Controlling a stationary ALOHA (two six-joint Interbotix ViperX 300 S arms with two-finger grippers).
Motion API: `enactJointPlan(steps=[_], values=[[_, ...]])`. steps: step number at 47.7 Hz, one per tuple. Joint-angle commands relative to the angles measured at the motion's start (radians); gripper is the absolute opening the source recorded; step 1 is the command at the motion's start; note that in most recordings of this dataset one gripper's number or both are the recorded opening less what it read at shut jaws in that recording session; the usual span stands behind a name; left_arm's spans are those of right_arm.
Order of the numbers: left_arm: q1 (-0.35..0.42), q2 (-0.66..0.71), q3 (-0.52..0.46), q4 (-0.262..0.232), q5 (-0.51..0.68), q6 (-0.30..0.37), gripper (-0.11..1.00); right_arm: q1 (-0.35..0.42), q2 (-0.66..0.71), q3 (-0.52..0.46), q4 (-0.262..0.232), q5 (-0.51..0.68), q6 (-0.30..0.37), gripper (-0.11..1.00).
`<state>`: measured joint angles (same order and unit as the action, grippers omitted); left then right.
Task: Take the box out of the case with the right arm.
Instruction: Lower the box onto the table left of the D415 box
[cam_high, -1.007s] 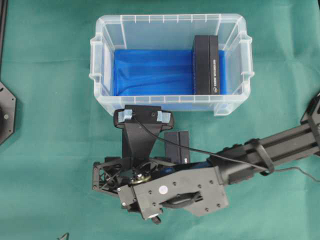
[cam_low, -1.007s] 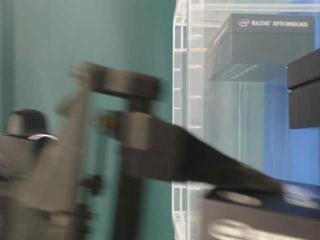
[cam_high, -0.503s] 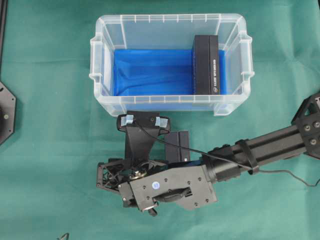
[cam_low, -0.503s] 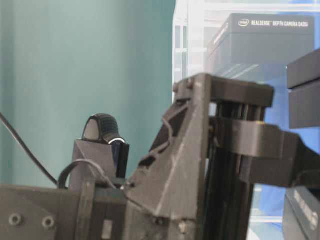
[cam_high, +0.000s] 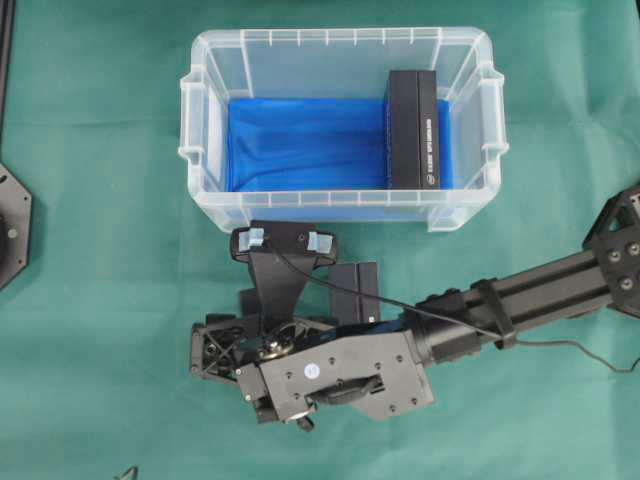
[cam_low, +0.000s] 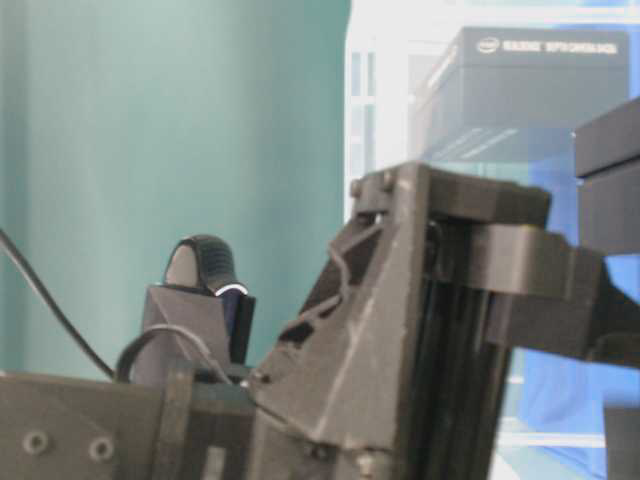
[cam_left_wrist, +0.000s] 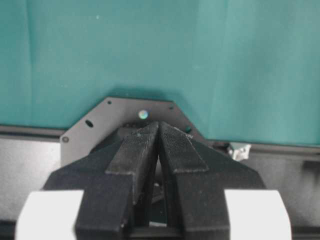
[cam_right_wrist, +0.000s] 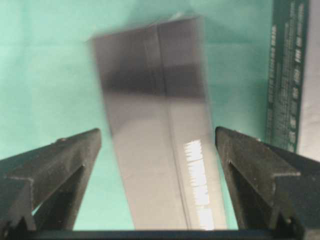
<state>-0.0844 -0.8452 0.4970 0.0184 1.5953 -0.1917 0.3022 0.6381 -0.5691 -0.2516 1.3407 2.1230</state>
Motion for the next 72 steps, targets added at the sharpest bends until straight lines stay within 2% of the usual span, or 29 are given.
enactJointPlan(steps=[1,13,22,36,40,48,72], values=[[-0.002,0.003,-0.011,0.003,-0.003,-0.002,0.00,-0.002,-0.032,-0.009,-0.008,-0.003,0.000,0.93],[-0.002,0.002,-0.011,0.003,-0.003,-0.002,0.00,-0.002,-0.058,-0.009,-0.009,0.012,-0.002,0.92],[-0.002,0.002,-0.011,0.003,-0.003,-0.002,0.00,-0.002,-0.127,-0.020,-0.018,0.069,-0.021,0.91],[-0.002,0.002,-0.011,0.002,-0.003,-0.003,0.00,-0.002,-0.252,-0.091,-0.123,0.225,-0.118,0.91],[-0.002,0.002,-0.011,0.003,-0.002,-0.003,0.00,-0.003,-0.267,-0.112,-0.140,0.268,-0.138,0.91],[-0.002,0.003,-0.011,0.003,-0.002,-0.002,0.00,-0.012,-0.268,-0.120,-0.140,0.293,-0.161,0.91],[-0.002,0.002,-0.009,0.003,-0.003,-0.002,0.00,-0.015,-0.270,-0.118,-0.127,0.287,-0.164,0.91]])
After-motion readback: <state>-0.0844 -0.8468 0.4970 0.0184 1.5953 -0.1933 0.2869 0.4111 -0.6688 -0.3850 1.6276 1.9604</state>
